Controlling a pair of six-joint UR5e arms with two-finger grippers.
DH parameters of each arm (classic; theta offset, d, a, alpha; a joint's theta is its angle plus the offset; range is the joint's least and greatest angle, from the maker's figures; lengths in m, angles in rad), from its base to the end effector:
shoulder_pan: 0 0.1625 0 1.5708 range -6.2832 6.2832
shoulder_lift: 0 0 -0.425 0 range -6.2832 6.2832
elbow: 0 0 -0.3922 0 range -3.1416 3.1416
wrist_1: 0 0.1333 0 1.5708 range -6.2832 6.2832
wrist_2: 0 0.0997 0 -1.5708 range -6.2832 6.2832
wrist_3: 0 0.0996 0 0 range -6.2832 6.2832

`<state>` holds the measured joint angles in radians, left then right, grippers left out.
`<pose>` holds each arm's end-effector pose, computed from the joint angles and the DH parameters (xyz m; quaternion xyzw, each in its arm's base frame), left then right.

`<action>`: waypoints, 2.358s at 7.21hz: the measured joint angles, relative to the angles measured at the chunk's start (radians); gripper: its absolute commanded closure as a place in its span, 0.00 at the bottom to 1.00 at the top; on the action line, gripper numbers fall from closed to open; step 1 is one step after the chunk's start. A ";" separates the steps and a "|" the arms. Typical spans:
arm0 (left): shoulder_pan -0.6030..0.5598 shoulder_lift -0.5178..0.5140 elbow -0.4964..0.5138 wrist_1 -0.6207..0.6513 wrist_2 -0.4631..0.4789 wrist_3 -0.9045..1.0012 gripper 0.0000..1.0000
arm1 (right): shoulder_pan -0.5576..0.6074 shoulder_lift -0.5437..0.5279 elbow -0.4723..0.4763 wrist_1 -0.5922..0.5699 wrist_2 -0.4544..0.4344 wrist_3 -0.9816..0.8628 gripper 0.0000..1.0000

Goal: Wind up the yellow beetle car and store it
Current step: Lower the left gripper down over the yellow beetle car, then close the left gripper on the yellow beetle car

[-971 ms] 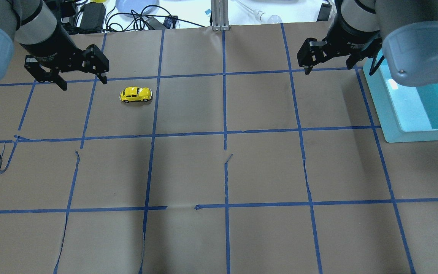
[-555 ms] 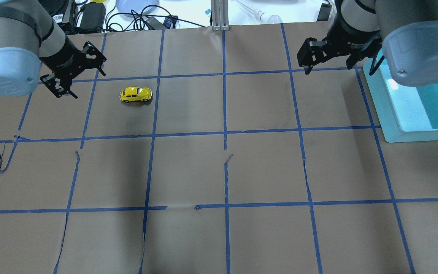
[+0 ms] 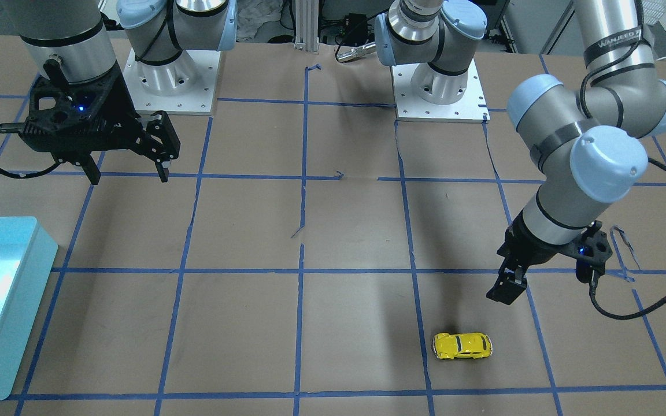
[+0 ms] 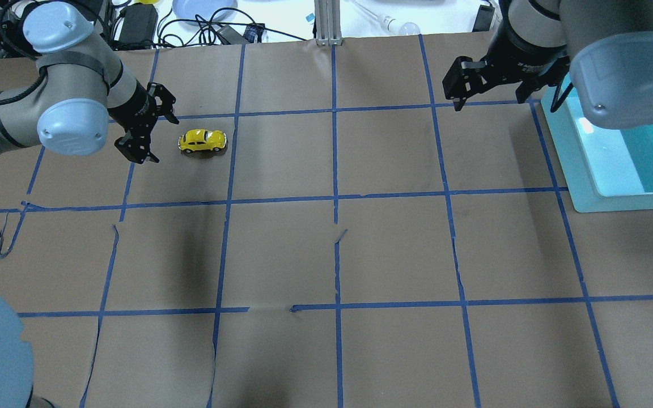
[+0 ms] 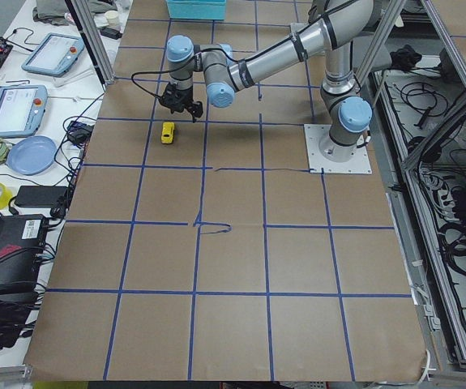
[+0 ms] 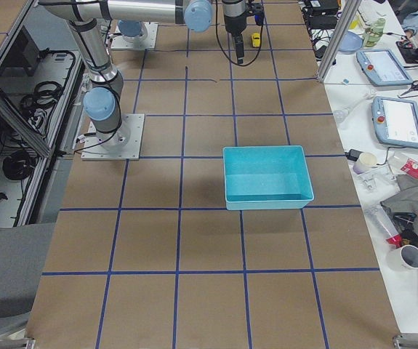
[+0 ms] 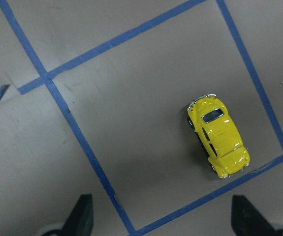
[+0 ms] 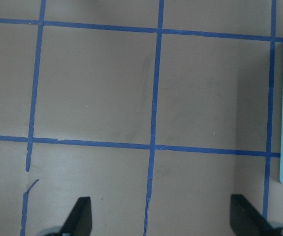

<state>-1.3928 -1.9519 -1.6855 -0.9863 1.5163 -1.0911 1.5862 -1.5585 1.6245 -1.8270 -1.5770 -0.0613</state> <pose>-0.0283 -0.6261 0.2802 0.5910 -0.8050 0.0278 0.0440 0.1406 -0.5112 0.4826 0.0379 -0.9948 0.0949 0.0053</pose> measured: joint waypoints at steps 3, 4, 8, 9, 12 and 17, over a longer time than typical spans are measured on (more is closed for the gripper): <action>-0.005 -0.118 0.077 0.059 -0.016 -0.098 0.00 | 0.000 0.000 0.000 0.000 0.000 0.000 0.00; -0.009 -0.149 0.094 0.074 -0.025 -0.134 0.00 | 0.000 0.000 0.000 0.000 0.000 0.000 0.00; -0.035 -0.225 0.110 0.126 -0.046 -0.226 0.00 | 0.000 0.000 0.000 0.000 0.000 0.000 0.00; -0.042 -0.234 0.111 0.127 -0.044 -0.239 0.06 | 0.000 0.000 0.000 0.000 0.000 0.000 0.00; -0.046 -0.250 0.130 0.125 -0.035 -0.240 0.89 | 0.000 0.000 0.000 0.000 0.000 0.000 0.00; -0.053 -0.236 0.146 0.120 -0.050 -0.261 1.00 | 0.000 -0.002 0.000 0.000 0.001 -0.002 0.00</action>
<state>-1.4455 -2.1882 -1.5392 -0.8666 1.4666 -1.3519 1.5859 -1.5605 1.6245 -1.8270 -1.5760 -0.0632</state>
